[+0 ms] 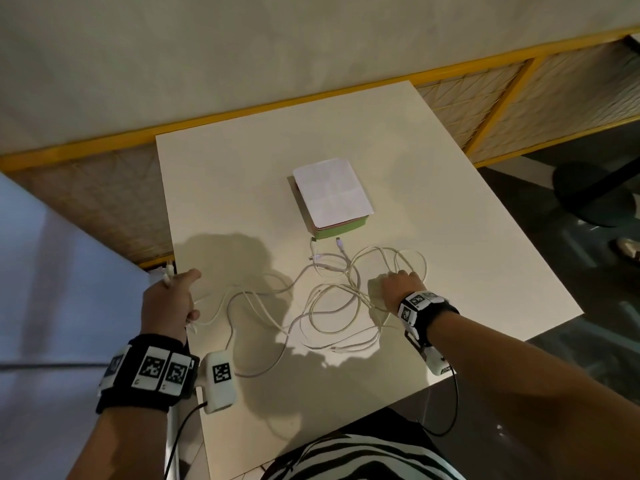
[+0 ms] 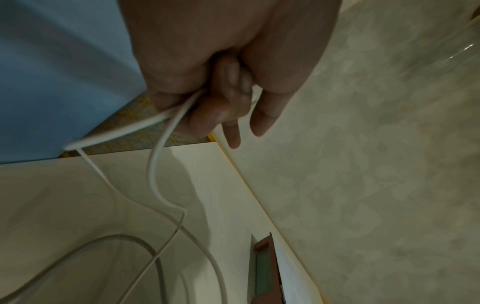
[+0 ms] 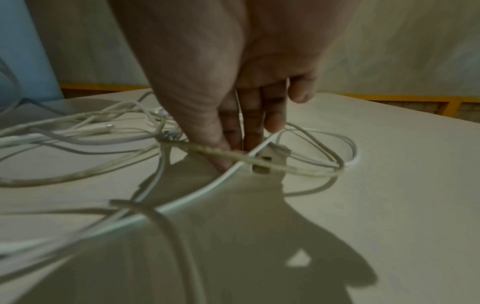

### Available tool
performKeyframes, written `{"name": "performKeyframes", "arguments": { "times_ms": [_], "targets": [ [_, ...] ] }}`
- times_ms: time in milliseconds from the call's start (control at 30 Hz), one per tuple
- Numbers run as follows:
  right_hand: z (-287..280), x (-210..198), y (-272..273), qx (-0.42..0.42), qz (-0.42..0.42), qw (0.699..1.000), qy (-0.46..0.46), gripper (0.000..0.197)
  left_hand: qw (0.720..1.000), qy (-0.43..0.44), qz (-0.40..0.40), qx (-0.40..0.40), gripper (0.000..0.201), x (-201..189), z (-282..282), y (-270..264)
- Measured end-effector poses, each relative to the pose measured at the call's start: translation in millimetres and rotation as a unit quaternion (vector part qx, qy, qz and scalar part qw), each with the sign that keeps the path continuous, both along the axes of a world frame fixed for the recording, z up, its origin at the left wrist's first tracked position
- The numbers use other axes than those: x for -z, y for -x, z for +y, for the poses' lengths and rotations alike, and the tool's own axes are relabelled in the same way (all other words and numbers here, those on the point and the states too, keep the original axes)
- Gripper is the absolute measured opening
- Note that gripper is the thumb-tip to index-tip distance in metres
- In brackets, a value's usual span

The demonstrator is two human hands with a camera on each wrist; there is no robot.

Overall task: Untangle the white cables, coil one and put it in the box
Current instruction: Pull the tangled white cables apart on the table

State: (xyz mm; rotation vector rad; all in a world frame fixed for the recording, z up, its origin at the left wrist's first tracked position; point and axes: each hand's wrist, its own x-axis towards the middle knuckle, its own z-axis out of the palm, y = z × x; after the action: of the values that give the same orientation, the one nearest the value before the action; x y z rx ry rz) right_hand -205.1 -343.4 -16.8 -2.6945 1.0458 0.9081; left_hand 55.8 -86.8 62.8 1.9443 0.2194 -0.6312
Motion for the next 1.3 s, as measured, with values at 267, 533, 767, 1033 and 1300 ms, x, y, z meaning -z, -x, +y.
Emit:
{"name": "performKeyframes", "arguments": {
  "times_ms": [267, 533, 767, 1033, 1300],
  "targets": [
    [4.7, -20.6, 16.0, 0.1, -0.145, 0.982, -0.061, 0.027, 0.993, 0.104, -0.021, 0.048, 0.02, -21.5, -19.9, 3.7],
    [5.1, -93.6, 11.0, 0.271, -0.506, 0.795, -0.199, 0.01, 0.963, 0.25, -0.021, 0.102, 0.017, -63.7, -42.2, 17.6],
    [6.5, -181.4, -19.1, 0.23, -0.642, 0.657, -0.322, 0.009, 0.942, 0.259, -0.052, 0.208, 0.007, -86.3, -68.8, 48.7],
    [26.2, -172.9, -64.5, 0.18, -0.552, 0.724, -0.372, 0.011, 0.89, 0.23, -0.054, 0.389, 0.008, -93.5, -114.9, 92.3],
    [35.0, -164.7, -61.0, 0.22, -0.582, 0.7, -0.35, 0.004, 0.915, 0.211, -0.087, 0.334, 0.021, -88.6, -112.4, 87.5]
  ]
}}
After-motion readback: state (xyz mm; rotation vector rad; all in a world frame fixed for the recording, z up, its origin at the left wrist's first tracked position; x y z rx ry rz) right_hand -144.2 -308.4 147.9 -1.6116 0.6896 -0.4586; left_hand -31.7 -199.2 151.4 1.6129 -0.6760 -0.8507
